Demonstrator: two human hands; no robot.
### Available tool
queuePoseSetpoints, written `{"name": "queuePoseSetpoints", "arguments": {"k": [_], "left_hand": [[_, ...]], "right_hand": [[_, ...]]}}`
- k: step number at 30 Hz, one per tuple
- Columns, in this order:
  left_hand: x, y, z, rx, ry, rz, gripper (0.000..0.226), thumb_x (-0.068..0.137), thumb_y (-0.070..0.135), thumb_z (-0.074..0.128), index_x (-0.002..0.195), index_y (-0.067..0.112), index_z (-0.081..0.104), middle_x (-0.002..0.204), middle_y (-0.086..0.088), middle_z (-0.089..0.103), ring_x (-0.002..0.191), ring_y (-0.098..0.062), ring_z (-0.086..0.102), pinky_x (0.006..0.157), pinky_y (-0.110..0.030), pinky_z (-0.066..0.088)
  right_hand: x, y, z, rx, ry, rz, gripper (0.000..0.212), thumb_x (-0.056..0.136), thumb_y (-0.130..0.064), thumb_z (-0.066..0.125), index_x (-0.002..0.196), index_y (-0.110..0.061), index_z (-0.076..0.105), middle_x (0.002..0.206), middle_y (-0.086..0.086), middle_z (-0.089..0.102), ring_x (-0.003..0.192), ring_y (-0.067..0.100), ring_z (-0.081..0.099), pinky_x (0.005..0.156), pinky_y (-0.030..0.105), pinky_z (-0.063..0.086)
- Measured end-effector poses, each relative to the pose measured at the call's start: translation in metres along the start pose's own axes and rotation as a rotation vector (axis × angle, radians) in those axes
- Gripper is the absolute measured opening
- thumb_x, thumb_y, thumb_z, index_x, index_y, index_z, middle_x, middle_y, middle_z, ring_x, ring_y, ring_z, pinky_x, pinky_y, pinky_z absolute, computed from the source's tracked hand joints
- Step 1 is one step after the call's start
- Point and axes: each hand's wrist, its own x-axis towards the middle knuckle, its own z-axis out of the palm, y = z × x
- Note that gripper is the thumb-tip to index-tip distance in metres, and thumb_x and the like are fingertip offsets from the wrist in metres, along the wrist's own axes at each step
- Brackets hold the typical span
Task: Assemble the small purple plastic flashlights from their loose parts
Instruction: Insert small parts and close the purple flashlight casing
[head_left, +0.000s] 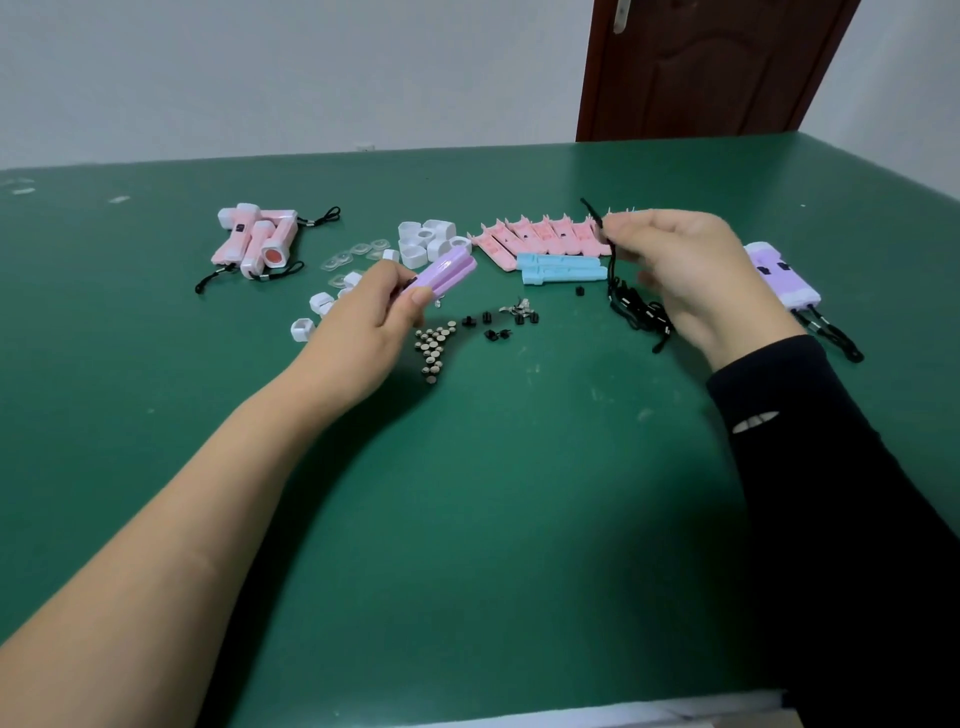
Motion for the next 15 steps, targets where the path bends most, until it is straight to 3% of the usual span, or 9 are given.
{"name": "queuePoseSetpoints", "arguments": {"k": [3, 8, 12, 15], "left_hand": [[-0.001, 0.004, -0.001, -0.082, -0.026, -0.004, 0.018, 0.103, 0.035, 0.041, 0.09, 0.027, 0.049, 0.08, 0.015, 0.057, 0.078, -0.013, 0.049, 0.071, -0.019, 0.037], [-0.004, 0.009, -0.003, -0.213, -0.075, 0.015, 0.022, 0.098, 0.042, 0.043, 0.085, 0.026, 0.05, 0.084, 0.005, 0.058, 0.078, -0.014, 0.048, 0.078, -0.033, 0.039], [-0.005, 0.011, -0.003, -0.263, -0.087, 0.009, 0.028, 0.092, 0.047, 0.042, 0.084, 0.021, 0.051, 0.081, 0.005, 0.056, 0.075, -0.013, 0.047, 0.074, -0.033, 0.037], [-0.005, 0.013, -0.004, -0.288, -0.087, 0.001, 0.028, 0.092, 0.045, 0.042, 0.082, 0.02, 0.051, 0.075, 0.013, 0.056, 0.07, -0.009, 0.047, 0.07, -0.028, 0.037]], "right_hand": [[-0.003, -0.006, 0.005, 0.163, -0.185, 0.072, 0.01, 0.095, -0.018, 0.058, 0.087, -0.02, 0.064, 0.082, -0.008, 0.074, 0.082, 0.009, 0.071, 0.078, 0.03, 0.046], [-0.012, -0.012, 0.015, 0.366, -0.355, 0.154, 0.009, 0.098, -0.01, 0.049, 0.098, -0.009, 0.058, 0.079, 0.004, 0.074, 0.065, 0.012, 0.068, 0.068, 0.03, 0.058], [-0.017, -0.015, 0.022, 0.361, -0.448, 0.164, 0.013, 0.099, -0.007, 0.047, 0.101, -0.009, 0.06, 0.078, 0.003, 0.074, 0.06, 0.01, 0.066, 0.063, 0.026, 0.057], [-0.02, -0.017, 0.032, 0.291, -0.424, 0.146, 0.017, 0.097, -0.002, 0.047, 0.098, -0.009, 0.063, 0.069, 0.0, 0.071, 0.052, 0.007, 0.056, 0.059, 0.024, 0.054]]}}
